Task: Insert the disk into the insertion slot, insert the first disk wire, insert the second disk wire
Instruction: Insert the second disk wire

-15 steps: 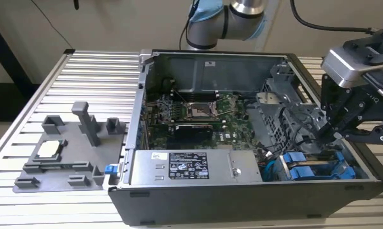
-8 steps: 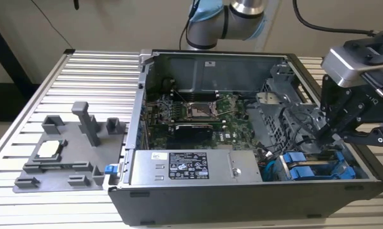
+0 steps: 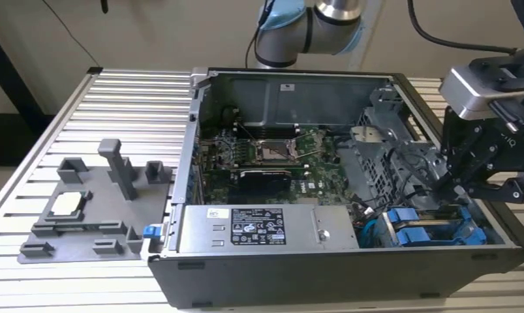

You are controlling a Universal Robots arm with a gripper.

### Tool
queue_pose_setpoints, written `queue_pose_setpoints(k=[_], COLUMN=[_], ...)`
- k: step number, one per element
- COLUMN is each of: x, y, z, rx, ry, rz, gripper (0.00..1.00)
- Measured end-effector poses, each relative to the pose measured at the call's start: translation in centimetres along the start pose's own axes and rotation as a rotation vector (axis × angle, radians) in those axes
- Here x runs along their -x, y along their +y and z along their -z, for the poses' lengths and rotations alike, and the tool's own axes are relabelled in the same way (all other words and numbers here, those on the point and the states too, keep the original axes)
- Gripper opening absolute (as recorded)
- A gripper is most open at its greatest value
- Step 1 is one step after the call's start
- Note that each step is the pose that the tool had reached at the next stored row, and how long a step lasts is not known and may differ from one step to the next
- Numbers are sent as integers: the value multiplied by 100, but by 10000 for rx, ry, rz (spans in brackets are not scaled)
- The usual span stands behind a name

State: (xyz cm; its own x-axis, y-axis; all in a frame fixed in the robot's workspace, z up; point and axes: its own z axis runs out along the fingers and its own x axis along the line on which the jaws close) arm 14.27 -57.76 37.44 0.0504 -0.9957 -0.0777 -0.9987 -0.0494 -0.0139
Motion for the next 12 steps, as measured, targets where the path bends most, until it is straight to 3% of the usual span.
queue_pose_setpoints(k=[5,12], x=[-6,-18], y=[-55,-76], z=[-23,-96], rx=[278,292], ry=[-14,-57], rz=[-31,-205], gripper=[16,16])
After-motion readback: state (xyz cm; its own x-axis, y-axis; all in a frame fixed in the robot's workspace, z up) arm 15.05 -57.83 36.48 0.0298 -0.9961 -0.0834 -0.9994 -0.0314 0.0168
